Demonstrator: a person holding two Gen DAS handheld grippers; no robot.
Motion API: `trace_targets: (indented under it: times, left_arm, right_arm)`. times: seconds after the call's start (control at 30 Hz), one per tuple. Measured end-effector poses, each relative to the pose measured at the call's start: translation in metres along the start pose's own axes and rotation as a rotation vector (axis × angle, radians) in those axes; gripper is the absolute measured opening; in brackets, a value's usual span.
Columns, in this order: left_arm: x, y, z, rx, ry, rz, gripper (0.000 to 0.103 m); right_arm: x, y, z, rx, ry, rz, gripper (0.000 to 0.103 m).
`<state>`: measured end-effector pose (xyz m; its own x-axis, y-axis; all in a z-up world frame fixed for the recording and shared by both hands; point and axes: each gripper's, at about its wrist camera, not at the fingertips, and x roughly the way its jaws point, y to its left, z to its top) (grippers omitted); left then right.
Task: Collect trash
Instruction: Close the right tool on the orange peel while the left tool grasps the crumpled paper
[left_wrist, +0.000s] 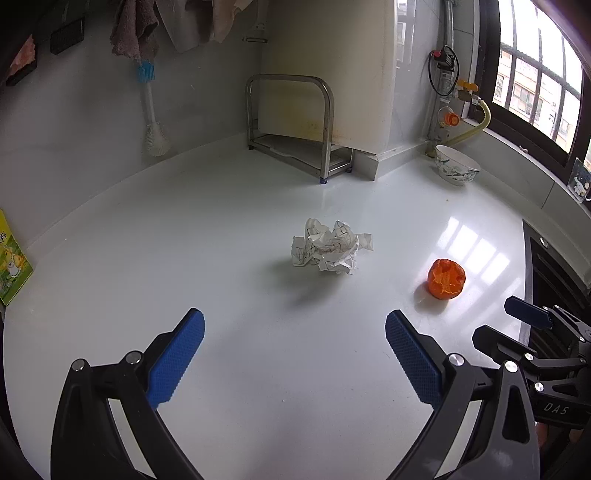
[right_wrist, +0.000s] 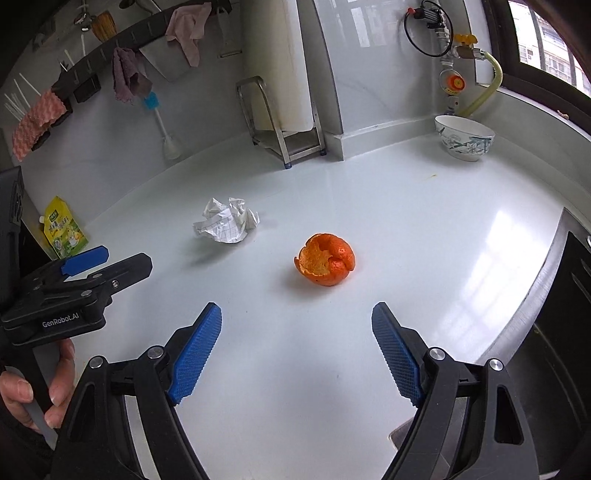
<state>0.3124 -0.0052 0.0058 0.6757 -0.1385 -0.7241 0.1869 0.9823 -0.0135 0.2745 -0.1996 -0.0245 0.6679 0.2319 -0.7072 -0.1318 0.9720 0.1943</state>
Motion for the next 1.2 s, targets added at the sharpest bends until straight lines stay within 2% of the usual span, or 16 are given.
trace_targets:
  times: [0.27,0.7,0.77,0.83,0.87,0.9,0.93,1.03,1.2]
  left_arm:
    - [0.023,0.011,0.007,-0.037,0.012,0.026,0.097]
    - [0.032,0.006,0.012,-0.022,0.012,0.041,0.097]
    - [0.033,0.006,0.014,-0.031,0.016,0.033,0.097]
    - [0.035,0.005,0.014,-0.032,0.016,0.033,0.097]
    - [0.035,0.004,0.014,-0.031,0.017,0.033,0.097]
    - [0.036,0.003,0.014,-0.031,0.02,0.032,0.097]
    - [0.037,0.002,0.014,-0.031,0.022,0.029,0.097]
    - [0.041,-0.003,0.015,-0.028,0.026,0.025,0.097]
    - [0.052,-0.014,0.017,-0.012,0.036,0.025,0.097]
  right_arm:
    - [0.042,-0.014,0.018,0.047,0.072,-0.07,0.08]
    - [0.067,-0.022,0.029,0.056,0.105,-0.153,0.079]
    - [0.068,-0.021,0.03,0.047,0.103,-0.156,0.072]
    - [0.069,-0.017,0.032,0.024,0.106,-0.139,0.054]
    - [0.069,-0.014,0.033,0.014,0.108,-0.127,0.049]
    - [0.069,-0.011,0.033,0.003,0.113,-0.113,0.038]
    - [0.067,-0.009,0.033,-0.007,0.104,-0.123,0.033]
    - [0.061,-0.013,0.033,0.01,0.096,-0.084,0.025]
    - [0.049,-0.038,0.032,0.082,0.078,-0.068,0.024]
